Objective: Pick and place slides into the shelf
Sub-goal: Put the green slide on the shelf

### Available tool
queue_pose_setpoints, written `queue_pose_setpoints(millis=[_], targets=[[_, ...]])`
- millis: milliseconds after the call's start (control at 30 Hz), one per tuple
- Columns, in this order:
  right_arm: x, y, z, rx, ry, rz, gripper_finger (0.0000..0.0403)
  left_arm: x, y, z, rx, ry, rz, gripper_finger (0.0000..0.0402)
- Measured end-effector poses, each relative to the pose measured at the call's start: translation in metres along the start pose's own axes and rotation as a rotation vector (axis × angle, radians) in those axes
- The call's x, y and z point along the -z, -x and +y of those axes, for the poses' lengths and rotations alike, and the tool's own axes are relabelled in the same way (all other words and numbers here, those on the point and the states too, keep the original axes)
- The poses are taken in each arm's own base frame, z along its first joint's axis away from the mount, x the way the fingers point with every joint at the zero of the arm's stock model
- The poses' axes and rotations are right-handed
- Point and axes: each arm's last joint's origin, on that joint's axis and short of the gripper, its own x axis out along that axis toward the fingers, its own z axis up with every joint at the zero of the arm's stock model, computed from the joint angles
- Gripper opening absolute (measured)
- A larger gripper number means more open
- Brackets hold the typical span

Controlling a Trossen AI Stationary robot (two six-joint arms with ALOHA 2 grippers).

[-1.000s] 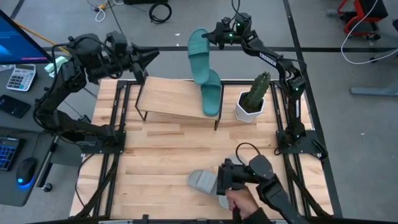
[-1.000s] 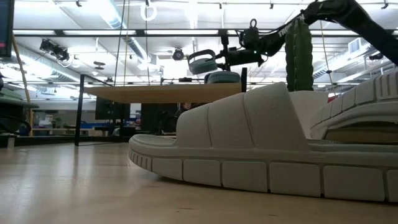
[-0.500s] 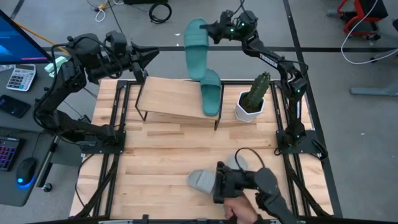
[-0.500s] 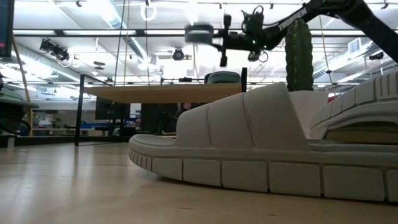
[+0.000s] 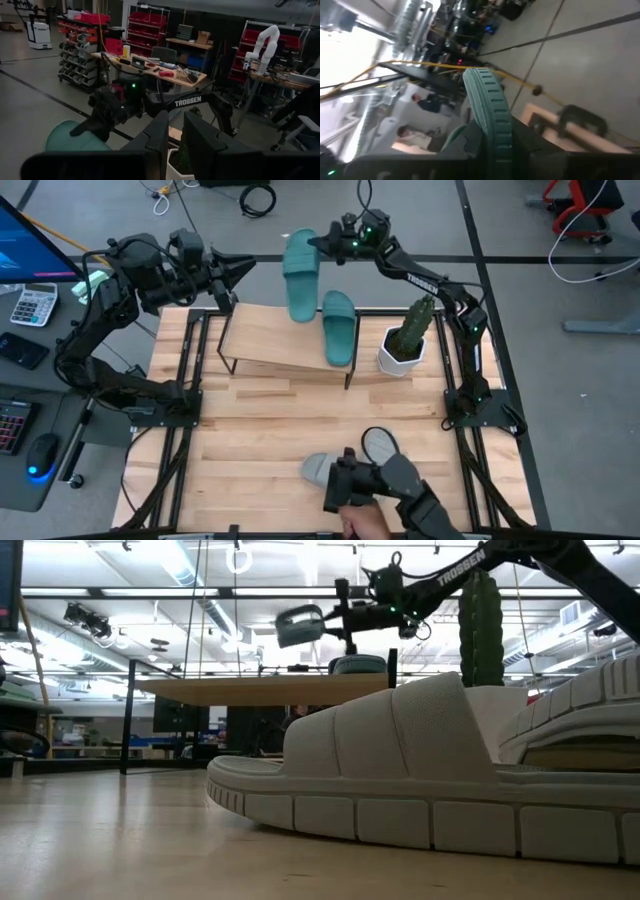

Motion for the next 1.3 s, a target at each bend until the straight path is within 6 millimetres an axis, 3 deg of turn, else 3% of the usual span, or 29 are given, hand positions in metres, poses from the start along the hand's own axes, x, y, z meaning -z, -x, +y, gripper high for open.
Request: queue_pose_setpoints(millis=[400,1300], targets=[[-0.009,0.017,-0.027,0.172,-0.001,0.053,0.0054,0.000,0.000,0.000,0.000,-0.002,0.001,0.0067],[0.022,-0.009,-0.017,0.132,-0.013,0.120,0.0054,0.000,0.000,0.000,0.000,-0.012,0.002,0.0061]])
